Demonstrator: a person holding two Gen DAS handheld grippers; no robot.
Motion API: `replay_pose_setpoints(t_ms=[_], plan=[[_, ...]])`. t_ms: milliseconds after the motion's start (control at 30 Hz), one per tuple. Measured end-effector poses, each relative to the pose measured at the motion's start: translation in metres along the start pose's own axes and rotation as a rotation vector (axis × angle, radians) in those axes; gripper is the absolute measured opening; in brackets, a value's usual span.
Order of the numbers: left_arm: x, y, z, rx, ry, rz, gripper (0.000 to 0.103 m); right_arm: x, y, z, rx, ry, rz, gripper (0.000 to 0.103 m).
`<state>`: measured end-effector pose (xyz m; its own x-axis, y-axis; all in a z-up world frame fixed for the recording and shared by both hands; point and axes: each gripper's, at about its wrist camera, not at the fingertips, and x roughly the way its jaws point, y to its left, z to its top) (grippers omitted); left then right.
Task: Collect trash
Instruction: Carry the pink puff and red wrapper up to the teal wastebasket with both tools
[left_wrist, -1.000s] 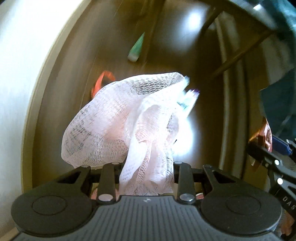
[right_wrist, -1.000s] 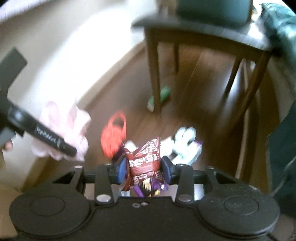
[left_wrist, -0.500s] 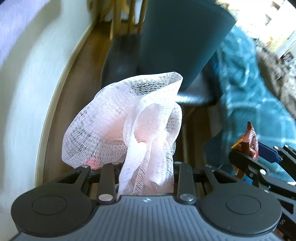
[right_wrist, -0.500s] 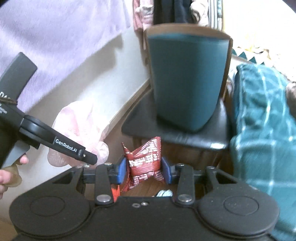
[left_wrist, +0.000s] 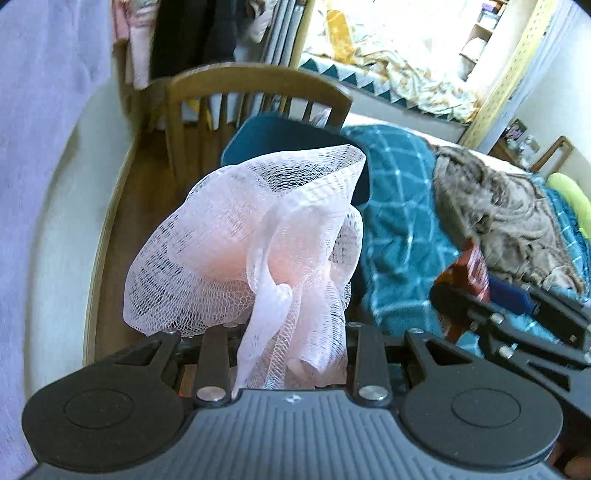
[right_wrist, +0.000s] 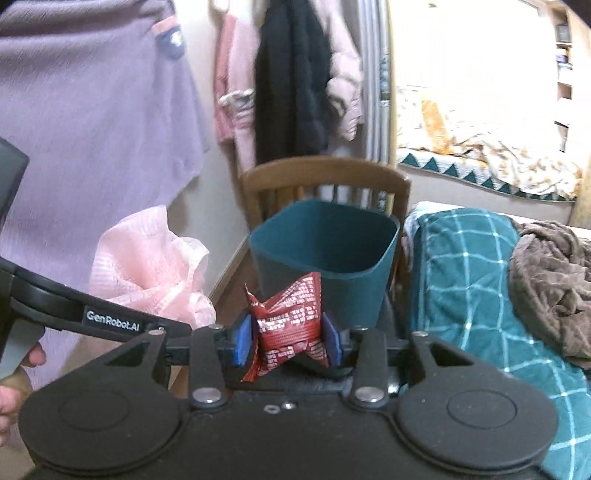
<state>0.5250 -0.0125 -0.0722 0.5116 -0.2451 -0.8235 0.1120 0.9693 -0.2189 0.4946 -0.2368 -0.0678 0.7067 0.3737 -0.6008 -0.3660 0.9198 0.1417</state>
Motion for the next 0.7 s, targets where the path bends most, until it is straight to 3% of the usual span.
replay_pose_setpoints(t_ms=[233, 433, 700], plan=[[0.01, -0.026, 0.056, 0.085, -0.047, 0.012, 0.031, 0.017, -0.02, 0.04, 0.079, 0.001, -0.033, 0.039], [0.051, -0.034, 0.102, 0.046, -0.014, 0.071, 0.031, 0.06, -0.036, 0.071, -0.014, 0.014, -0.005, 0.039], [0.134, -0.041, 0.161, -0.046, 0.068, 0.163, 0.031, 0.157, -0.066, 0.097, -0.157, 0.135, 0.075, 0.039]])
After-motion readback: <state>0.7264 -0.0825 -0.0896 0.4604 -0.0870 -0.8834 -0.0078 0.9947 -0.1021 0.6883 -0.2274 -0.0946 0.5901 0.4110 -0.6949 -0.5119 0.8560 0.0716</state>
